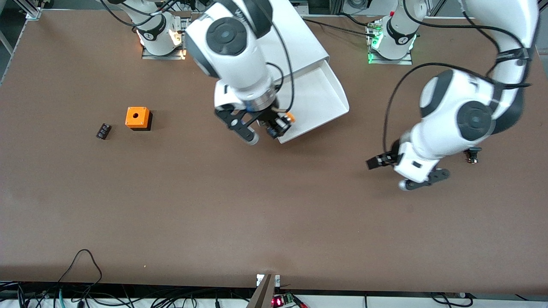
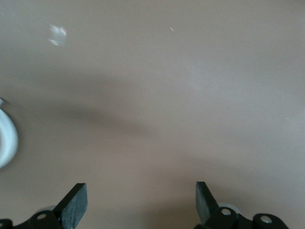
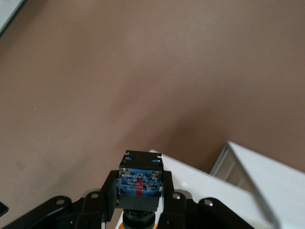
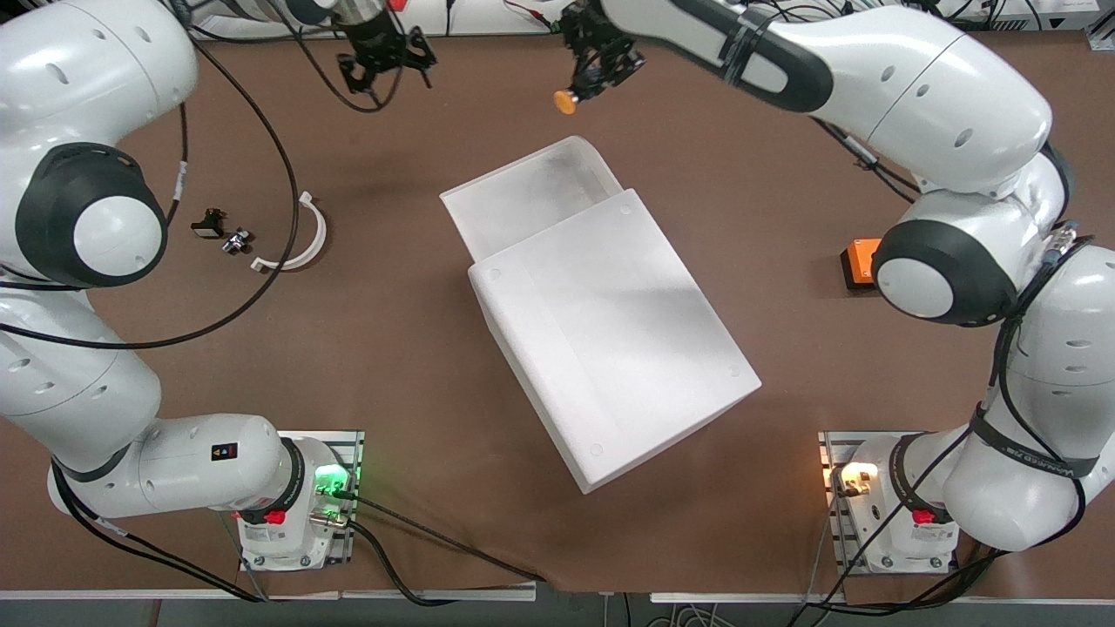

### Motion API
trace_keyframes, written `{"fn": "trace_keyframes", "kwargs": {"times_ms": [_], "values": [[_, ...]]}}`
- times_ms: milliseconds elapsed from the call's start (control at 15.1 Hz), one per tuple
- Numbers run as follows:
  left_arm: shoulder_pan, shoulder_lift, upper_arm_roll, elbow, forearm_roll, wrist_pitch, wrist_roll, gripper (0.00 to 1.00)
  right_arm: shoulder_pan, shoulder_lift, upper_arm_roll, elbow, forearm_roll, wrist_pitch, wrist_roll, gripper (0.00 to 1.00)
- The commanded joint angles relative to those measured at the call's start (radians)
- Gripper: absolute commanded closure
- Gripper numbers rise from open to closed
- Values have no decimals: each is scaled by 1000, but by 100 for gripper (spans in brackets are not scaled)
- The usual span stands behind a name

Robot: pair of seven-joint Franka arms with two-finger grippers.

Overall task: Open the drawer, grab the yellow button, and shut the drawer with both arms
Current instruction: 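Carry the button out with the right gripper while the left gripper nears the drawer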

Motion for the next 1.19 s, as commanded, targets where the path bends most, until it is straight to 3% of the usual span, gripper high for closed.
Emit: {"fn": "trace_keyframes", "kwargs": {"times_ms": [0, 265, 595, 992, 1125], "values": [[-90, -5, 0, -69, -1, 98, -182, 0, -77, -16, 14, 3, 7, -67, -170, 100], [-198, 0, -5, -140, 99, 190, -384, 0, -192, -14, 12, -6, 8, -95, -393, 100], [-241, -28, -22, -197, 107, 178, -423, 0, -315, -13, 11, -37, 0, -96, -656, 100], [-233, -40, -126, -240, 107, 124, -477, 0, -488, -11, 0, -137, -16, -77, -1032, 100], [-227, -45, -163, -241, 107, 95, -478, 0, -533, -8, 0, -196, -64, -23, -1134, 100]]}}
